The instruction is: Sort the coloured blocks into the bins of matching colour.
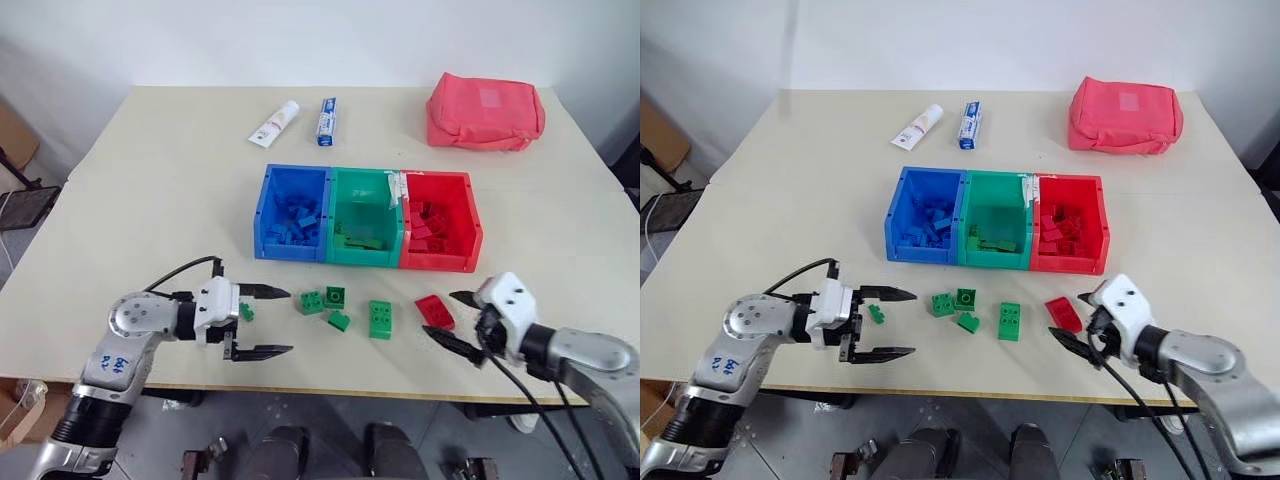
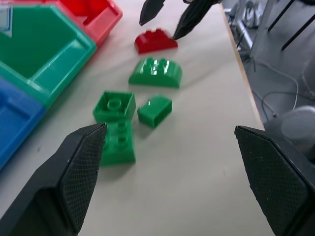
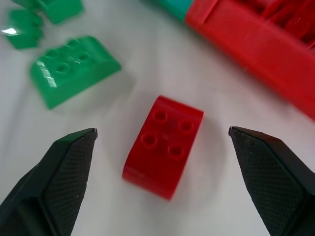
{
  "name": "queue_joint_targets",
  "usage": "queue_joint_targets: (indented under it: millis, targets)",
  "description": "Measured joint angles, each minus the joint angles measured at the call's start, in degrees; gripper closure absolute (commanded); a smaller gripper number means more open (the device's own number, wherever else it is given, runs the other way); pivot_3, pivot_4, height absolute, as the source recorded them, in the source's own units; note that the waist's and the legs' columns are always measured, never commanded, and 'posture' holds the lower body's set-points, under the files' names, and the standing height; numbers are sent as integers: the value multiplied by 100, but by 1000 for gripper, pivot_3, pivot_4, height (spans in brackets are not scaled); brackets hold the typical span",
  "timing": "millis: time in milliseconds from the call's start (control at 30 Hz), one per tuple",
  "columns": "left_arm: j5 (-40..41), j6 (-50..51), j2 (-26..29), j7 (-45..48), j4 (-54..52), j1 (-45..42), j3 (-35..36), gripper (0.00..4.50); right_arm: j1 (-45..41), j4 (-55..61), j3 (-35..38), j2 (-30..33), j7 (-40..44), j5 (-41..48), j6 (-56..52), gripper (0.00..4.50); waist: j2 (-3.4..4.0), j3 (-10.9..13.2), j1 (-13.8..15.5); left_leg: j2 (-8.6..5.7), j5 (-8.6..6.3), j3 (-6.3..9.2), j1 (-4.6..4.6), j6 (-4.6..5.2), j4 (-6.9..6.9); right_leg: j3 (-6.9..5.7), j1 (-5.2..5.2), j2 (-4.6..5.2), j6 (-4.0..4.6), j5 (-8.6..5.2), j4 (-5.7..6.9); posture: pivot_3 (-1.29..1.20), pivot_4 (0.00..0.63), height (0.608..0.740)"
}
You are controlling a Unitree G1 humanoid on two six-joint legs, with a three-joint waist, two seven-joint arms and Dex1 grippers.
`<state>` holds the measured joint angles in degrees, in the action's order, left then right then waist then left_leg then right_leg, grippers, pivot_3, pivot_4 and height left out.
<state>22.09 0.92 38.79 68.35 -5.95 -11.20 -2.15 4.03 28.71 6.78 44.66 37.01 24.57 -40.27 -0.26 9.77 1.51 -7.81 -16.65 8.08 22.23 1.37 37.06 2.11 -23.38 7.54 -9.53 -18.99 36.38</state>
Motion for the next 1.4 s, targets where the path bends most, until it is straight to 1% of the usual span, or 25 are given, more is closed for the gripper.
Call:
queue_joint_targets:
  millis: [67, 100, 200, 267, 300, 433, 533, 567, 600, 667, 733, 833, 900, 1000, 1067, 1133, 1267, 1400]
  targets:
    - [-8, -50, -2, -27, 0, 39, 9, 0, -47, 29, -46, -45, -125, -7, -201, 866, -2, -1, 2, -1, 0, 1, 1, 1, 4, -1, 3, 0, 0, 0, -1, 0, 150, 740]
    - [-15, -85, -2, -50, 0, 39, 9, 0, -60, 43, -37, -45, -164, -9, -269, 1248, -5, -2, 3, -1, 0, 1, 0, 1, 5, -2, 5, -1, -1, 1, -3, 0, 150, 740]
    - [-24, -142, -16, -116, 0, 39, 10, 0, -57, 89, -24, -62, -299, -57, -342, 2155, -6, -3, 0, -1, 0, 2, -1, 1, 4, -3, 6, -1, -1, 1, -3, 0, 150, 740]
    - [-1, -138, -82, -155, -19, 45, 10, 0, -44, 119, -23, -91, -341, -69, -343, 2888, -6, -2, -2, -1, 0, 2, -1, 1, 4, -3, 5, -1, -1, 1, -2, 0, 150, 740]
    - [20, -129, -125, -178, -54, 59, 10, 0, -32, 132, -22, -87, -332, -70, -345, 3056, -6, -3, -3, -1, 0, 1, -1, 1, 4, -2, 5, -1, -1, 1, -2, 0, 150, 740]
    - [115, -29, -308, -345, -156, 79, 16, 0, 87, 126, 72, 87, -43, -106, -83, 3041, -7, -2, -2, -1, 0, 2, 0, 1, 4, -3, 4, -3, -2, 1, -2, 0, 150, 740]
    - [234, 136, -512, -634, -194, 48, 163, 0, -119, 114, 388, -85, 58, 155, 40, 3041, -8, -1, -16, -1, 0, -1, -1, 2, 6, 0, 4, -4, -3, 2, 1, 0, 150, 740]
    - [256, 199, -572, -778, -206, 28, 248, 0, -404, 64, 595, -289, -15, 392, -4, 3041, -10, 1, -39, 1, 0, -5, -3, 1, 6, 4, 3, -5, -4, 2, 4, 0, 150, 740]
    - [262, 241, -644, -926, -208, 13, 344, 0, -860, -42, 812, -616, -235, 617, -83, 3041, -14, 4, -85, 8, 1, -12, -5, -2, 7, 7, 2, -7, 3, 8, 5, 0, 150, 740]
    - [273, 345, -697, -1151, -258, 8, 420, 0, -1788, -259, 1088, -953, -730, 856, -236, 3041, -13, 4, -140, 11, 5, -12, -6, -7, 2, 4, -1, -9, 5, 12, 7, 0, 150, 740]
    - [308, 449, -673, -1223, -300, 87, 478, 0, -2272, -490, 1095, -964, -979, 790, -261, 3041, -13, 4, -141, 13, 4, -7, -5, -8, -4, -2, -6, -10, 7, 11, 8, 0, 150, 740]
    - [348, 591, -608, -1249, -364, 227, 581, 0, -2757, -997, 753, -973, -1232, 467, -298, 3041, -13, 4, -152, 10, 1, -8, 1, -5, -6, -5, -15, -7, 8, 11, 8, 0, 150, 740]
    - [357, 662, -549, -1247, -476, 287, 619, 0, -3157, -1474, 479, -1095, -1447, 214, -345, 2296, -13, 5, -160, 4, 1, -10, 7, -2, 0, -4, -19, -2, 8, 11, 8, 0, 150, 740]
    - [410, 713, -364, -1207, -535, 340, 731, 0, -3560, -1940, 276, -1151, -1579, -43, -345, 1364, -12, 5, -160, 5, 1, -10, 7, -2, 0, -5, -19, -3, 8, 11, 8, 0, 150, 740]
    - [449, 713, -181, -1128, -519, 413, 893, 0, -3624, -2091, 229, -1085, -1423, -110, -266, 672, -12, 5, -153, 7, 1, -8, 8, -2, -2, -7, -20, -5, 8, 11, 8, 0, 150, 740]
    - [456, 706, -110, -1094, -501, 414, 1015, 0, -3549, -2140, 248, -971, -1214, -134, -140, 38, -11, 6, -139, 4, 1, -8, 9, -1, -2, -7, -19, -3, 8, 11, 7, 0, 150, 740]
    - [495, 782, -87, -894, -525, 350, 919, 0, -2817, -1877, 540, -796, -375, 211, 254, 38, -11, 6, -116, 1, -3, -6, 10, 5, 0, -9, -13, -1, 7, 12, 3, 0, 150, 740]
    - [425, 649, -91, -702, -504, 245, 669, 0, -1664, -1528, 1026, -372, 1019, 523, 1219, 38, -10, 6, -97, 3, -3, -10, 10, 5, 1, -9, -10, -2, 6, 12, -3, 0, 150, 740]
